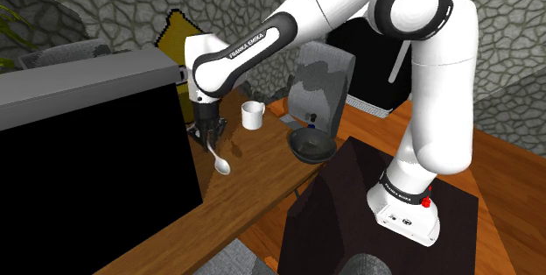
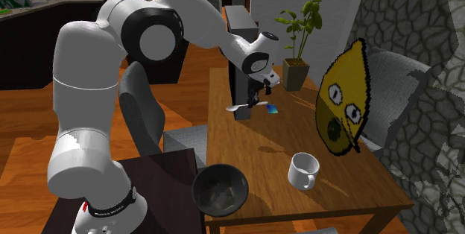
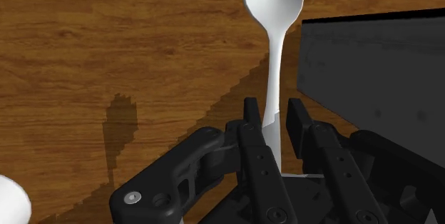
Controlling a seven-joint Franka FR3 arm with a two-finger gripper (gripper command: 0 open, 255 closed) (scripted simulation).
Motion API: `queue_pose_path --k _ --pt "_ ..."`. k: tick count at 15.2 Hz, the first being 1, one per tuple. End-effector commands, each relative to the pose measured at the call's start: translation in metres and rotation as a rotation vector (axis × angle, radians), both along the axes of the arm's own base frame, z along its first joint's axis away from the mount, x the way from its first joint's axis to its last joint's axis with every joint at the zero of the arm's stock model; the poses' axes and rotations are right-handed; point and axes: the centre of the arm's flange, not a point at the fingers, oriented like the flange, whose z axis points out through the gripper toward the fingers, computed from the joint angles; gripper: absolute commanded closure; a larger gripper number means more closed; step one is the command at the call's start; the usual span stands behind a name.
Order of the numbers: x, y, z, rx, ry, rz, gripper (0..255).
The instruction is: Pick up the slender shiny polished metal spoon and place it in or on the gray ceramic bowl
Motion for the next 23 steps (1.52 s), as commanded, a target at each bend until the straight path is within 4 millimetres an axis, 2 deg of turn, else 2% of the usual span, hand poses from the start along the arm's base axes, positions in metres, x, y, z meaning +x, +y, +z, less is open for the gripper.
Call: queue_pose_path --k 1,23 --pt "-0.013 -0.022 0.002 0.000 0.000 0.000 255" --pt "-0.156 -0.274 0.010 0.000 0.000 0.000 255"
